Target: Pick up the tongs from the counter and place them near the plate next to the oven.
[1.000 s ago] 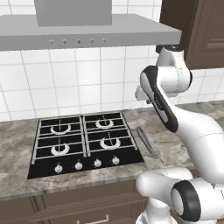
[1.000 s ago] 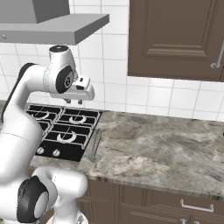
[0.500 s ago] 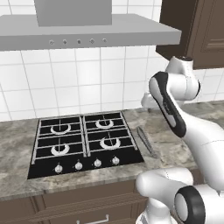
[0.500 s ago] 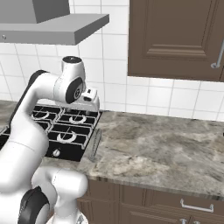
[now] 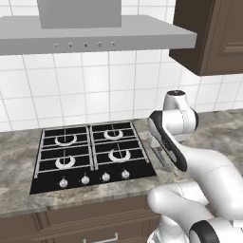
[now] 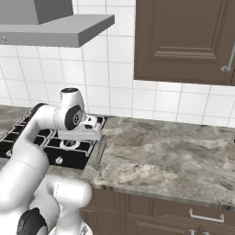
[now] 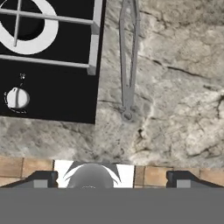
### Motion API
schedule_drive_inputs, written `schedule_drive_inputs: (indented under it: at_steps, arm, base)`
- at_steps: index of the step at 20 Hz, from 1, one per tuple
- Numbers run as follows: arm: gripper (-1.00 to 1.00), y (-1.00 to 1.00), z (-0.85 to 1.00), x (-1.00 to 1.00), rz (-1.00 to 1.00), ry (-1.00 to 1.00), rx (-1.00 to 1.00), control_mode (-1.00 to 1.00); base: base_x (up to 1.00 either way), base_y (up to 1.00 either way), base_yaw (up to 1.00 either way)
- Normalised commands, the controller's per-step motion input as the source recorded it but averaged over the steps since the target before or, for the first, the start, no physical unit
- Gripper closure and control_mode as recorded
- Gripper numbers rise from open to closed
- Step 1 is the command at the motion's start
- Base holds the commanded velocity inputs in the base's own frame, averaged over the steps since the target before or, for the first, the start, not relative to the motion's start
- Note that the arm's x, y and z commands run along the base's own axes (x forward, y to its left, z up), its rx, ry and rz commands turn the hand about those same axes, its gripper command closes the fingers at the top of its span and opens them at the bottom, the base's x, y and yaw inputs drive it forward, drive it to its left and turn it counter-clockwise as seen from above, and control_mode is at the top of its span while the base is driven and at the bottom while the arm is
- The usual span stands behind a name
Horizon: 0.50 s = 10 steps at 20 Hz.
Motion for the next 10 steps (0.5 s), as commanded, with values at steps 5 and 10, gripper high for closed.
schedule_drive_inputs:
  at_steps: [5,10]
  arm:
    - [-1.00,-0.25,-0.57,0.31,0.03,0.01,0.00,-1.00]
    - [-1.00,-0.24,-0.13,0.52,0.04,0.01,0.02,-1.00]
  base:
    - [0.00,0.00,0.00]
    - [0.00,0.00,0.00]
